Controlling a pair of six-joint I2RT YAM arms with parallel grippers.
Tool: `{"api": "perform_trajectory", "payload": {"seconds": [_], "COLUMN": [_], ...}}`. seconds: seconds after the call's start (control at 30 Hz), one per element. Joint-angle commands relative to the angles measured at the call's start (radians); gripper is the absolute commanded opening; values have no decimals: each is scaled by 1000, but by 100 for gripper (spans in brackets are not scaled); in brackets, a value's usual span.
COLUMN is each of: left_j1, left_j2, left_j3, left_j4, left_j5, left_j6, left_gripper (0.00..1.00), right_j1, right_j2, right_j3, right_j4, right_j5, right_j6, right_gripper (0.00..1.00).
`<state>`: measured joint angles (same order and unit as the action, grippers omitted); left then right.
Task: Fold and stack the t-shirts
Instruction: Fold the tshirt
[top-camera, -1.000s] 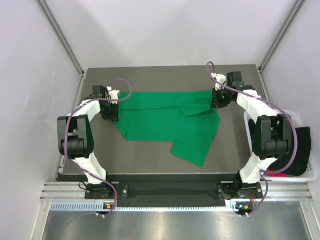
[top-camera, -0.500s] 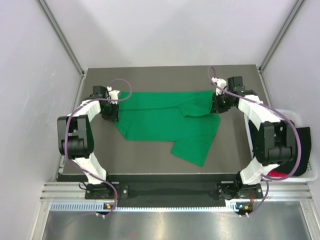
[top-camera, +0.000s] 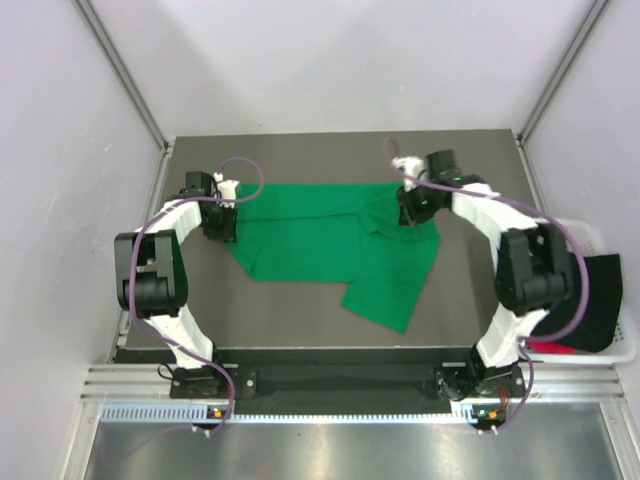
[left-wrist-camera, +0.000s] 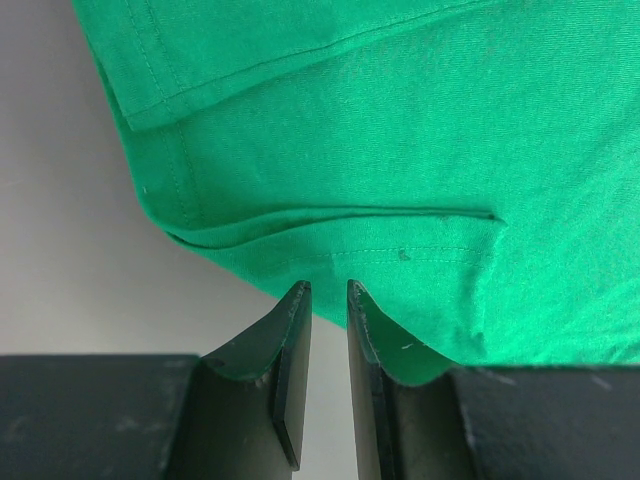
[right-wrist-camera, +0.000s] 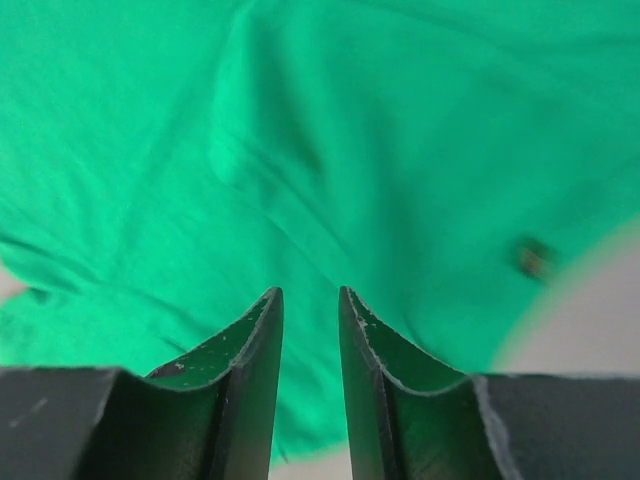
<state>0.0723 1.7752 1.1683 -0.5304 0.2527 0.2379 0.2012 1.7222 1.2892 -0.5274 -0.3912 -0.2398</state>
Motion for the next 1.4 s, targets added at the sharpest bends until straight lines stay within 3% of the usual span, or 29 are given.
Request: {"api": "perform_trajectory", "payload": {"seconds": [0.0, 0.23, 0.43, 0.8, 1.13, 1.37], "left_j1": [3, 1, 3, 1, 1, 1], "left_j2": [-46, -40, -33, -23, -13, -16], "left_j3": [-10, -18, -22, -27, -29, -35], "left_j4": [29, 32, 38, 41, 46, 49], "left_j5": [0, 3, 13, 11, 17, 16], "left_j6": [12, 12, 8, 8, 3, 5], "left_gripper": [26, 26, 26, 26, 26, 26], "right_j1": [133, 296, 354, 357, 357, 357], "right_j2": [91, 189, 247, 361, 367, 373], "right_j3": [56, 150, 211, 332, 315, 302], "right_j4": [-14, -29, -42, -74, -59, -59], "right_j5": [70, 161, 222, 316, 354, 356], "right_j6": [-99, -168, -174, -164, -161, -159], "right_gripper": [29, 26, 25, 30, 33, 19]}}
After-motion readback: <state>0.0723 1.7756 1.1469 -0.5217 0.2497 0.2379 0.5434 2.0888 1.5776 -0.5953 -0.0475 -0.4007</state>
